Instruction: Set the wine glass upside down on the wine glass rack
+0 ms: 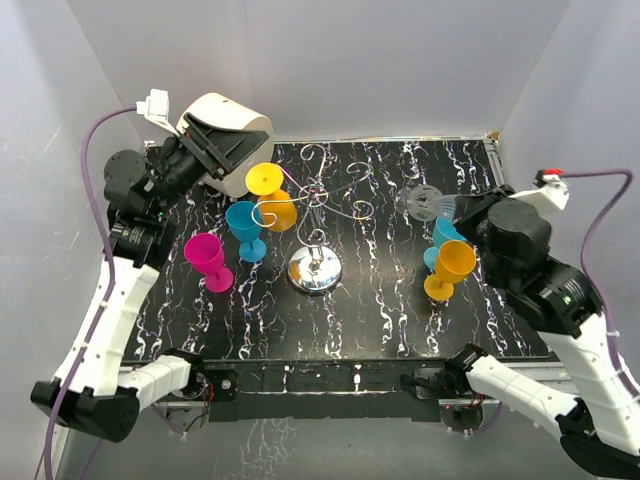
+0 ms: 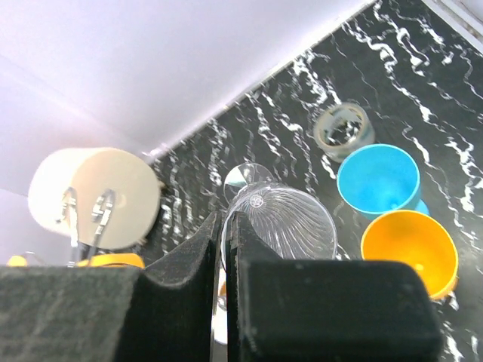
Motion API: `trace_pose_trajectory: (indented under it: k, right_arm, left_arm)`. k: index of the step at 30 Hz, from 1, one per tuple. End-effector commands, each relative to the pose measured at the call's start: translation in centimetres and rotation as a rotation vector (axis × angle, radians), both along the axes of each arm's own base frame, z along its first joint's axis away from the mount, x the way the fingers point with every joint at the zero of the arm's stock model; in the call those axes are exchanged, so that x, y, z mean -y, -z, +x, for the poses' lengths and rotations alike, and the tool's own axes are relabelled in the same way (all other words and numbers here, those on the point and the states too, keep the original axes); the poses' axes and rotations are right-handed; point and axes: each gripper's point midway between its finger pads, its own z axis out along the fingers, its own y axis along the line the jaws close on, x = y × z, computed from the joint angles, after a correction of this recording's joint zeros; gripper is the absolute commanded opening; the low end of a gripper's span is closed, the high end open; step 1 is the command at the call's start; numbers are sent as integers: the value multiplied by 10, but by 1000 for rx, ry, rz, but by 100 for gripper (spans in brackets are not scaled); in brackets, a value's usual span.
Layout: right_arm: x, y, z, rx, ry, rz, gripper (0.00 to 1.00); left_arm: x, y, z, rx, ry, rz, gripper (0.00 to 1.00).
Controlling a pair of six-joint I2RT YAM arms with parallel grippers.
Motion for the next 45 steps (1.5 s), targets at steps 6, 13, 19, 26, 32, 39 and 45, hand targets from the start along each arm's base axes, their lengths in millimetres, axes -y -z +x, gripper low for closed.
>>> trace_pose_trajectory:
  k: [6,13,19,26,32,39,45]
  right_arm:
    - [21,-88,-18,377,43,232,0]
    - [22,-124,-30,511,5,338,0]
    - [13,-146,-35,615,-57,464,0]
    - [-13,-166,-30,669,-169,585,0]
    - [-43,-172,-17,663,-270,641,0]
    - [-74,-171,-7,636,-379,692,0]
    - [-86,-168,-4,615,-425,715,0]
  left_arm:
    - [33,-55,11,-127,100,-227,78]
    - [92,-53,27,-200,129,-272,73]
    - [104,-28,42,-384,25,-328,64]
    - [142,-22,35,-409,69,-340,64]
    - [151,-22,30,-329,33,-303,63]
    - [134,-31,27,-210,-34,-365,64]
    - [117,-34,29,-184,-94,-431,55]
